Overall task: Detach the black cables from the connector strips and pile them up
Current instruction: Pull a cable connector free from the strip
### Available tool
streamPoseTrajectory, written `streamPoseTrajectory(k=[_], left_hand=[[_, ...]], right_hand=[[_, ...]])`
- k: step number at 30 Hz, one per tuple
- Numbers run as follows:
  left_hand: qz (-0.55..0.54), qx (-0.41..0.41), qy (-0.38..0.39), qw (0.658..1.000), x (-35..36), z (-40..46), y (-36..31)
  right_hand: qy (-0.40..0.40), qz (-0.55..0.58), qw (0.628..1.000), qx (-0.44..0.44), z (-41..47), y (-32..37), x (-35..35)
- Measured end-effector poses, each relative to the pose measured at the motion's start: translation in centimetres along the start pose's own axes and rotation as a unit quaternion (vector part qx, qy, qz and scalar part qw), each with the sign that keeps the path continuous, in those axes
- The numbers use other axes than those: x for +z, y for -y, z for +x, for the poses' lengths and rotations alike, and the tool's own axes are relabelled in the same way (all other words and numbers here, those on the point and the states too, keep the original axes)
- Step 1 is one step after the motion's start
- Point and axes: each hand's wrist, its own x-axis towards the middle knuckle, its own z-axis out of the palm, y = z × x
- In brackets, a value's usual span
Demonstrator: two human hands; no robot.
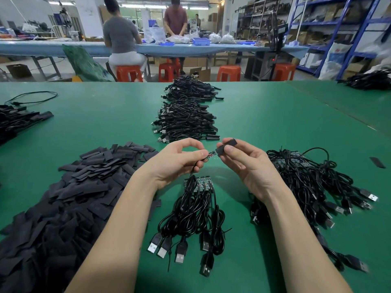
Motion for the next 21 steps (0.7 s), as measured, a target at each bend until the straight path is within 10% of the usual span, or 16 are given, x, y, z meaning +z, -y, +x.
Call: streamPoseTrajectory(k=[21], left_hand=[[0.083,0.097,-0.014,0.992,1.2,0.0,0.0]], right_hand=[[-0.04,0.026,0.999,0.003,0.4,-0.2,0.0]])
